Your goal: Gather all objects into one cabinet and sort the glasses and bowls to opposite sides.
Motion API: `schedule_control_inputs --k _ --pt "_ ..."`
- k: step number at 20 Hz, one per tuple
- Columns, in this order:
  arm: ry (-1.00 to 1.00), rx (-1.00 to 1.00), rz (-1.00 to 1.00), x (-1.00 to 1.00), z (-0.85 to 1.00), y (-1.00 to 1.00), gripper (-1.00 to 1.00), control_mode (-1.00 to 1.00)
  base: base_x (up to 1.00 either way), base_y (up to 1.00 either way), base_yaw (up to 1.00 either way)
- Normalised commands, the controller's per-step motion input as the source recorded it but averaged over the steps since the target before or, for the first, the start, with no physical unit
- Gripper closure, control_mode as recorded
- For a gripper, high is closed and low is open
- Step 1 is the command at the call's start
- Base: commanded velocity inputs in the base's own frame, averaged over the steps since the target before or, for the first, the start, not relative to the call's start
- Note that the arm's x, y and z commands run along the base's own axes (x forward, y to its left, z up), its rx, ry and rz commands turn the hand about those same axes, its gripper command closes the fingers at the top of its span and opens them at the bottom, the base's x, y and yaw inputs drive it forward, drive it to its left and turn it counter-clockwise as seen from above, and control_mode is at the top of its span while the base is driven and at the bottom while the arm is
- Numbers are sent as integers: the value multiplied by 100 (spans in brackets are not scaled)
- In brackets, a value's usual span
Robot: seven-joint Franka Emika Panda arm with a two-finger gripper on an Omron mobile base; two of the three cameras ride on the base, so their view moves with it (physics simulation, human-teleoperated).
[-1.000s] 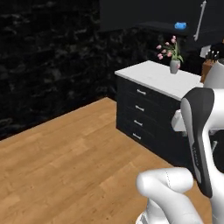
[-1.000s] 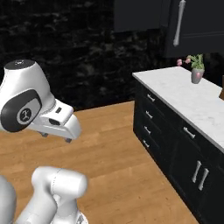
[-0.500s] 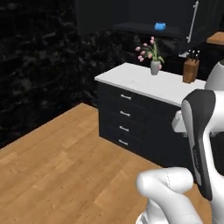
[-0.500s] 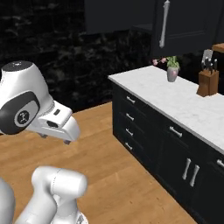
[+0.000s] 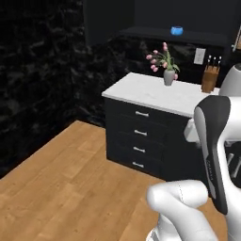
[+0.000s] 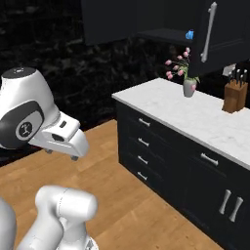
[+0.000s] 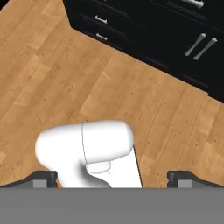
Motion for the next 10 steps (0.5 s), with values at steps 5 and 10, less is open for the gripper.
schedule_control_inputs --k 5,10 --pt "0 0 0 0 0 0 -100 100 67 33 -36" --pt "0 0 0 0 0 0 -100 100 58 20 -39"
